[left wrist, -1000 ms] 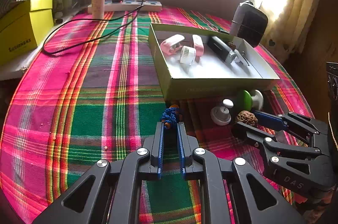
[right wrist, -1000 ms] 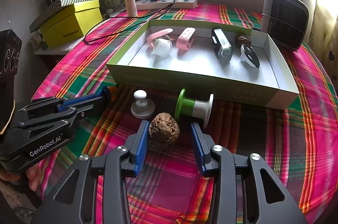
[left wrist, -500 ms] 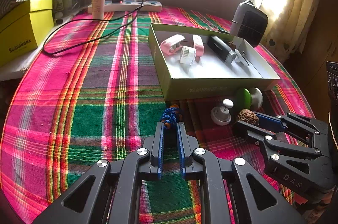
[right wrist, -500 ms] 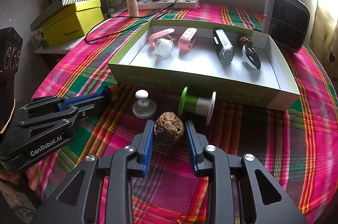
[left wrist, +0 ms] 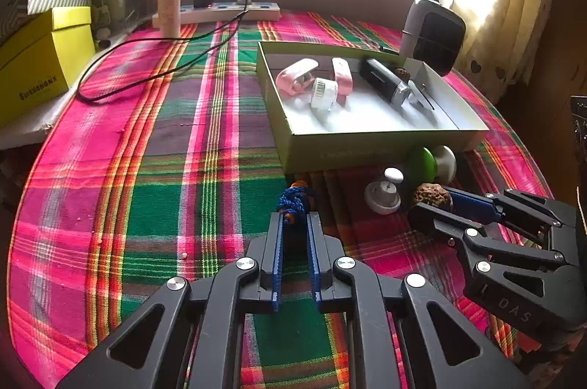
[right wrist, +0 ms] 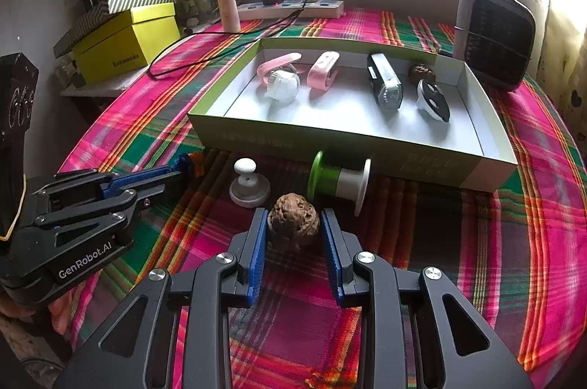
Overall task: Organize objects
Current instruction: 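Lift the blue cord with left gripper while right gripper grasps the walnut, then carry the blue cord with left gripper while right gripper carries walnut over box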
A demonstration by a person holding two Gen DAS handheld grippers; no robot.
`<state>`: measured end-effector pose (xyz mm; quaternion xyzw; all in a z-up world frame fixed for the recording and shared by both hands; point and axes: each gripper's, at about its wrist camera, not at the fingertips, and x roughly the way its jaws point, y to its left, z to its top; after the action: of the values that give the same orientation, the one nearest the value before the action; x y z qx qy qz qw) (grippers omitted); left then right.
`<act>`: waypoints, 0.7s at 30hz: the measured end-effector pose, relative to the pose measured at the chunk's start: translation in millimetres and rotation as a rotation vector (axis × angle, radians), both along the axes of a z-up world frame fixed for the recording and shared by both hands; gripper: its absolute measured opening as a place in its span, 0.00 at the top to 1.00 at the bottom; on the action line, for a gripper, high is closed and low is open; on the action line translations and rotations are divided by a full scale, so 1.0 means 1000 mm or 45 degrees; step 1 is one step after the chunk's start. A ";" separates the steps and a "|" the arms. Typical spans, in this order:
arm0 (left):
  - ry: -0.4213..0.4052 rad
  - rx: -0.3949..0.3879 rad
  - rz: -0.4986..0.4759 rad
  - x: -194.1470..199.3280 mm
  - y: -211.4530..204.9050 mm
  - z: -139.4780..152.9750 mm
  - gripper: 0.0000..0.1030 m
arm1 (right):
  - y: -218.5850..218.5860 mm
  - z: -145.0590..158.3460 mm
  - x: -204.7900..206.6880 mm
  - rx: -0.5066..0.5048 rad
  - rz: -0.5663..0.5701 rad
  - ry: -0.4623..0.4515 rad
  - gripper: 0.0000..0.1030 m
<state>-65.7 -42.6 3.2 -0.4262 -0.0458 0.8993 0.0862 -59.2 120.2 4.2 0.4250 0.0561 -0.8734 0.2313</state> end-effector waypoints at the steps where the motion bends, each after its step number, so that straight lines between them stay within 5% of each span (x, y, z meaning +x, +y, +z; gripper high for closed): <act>1: 0.001 -0.003 0.001 0.001 0.000 0.000 0.89 | 0.000 0.000 0.000 -0.001 0.000 0.000 0.71; 21: 0.061 -0.007 -0.004 0.007 0.007 0.023 0.89 | 0.009 0.015 0.004 -0.058 -0.001 0.048 0.71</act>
<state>-58.3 -35.8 25.8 -0.4048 -0.0407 0.9093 0.0875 -54.9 129.3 19.6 0.4033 0.0404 -0.8823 0.2393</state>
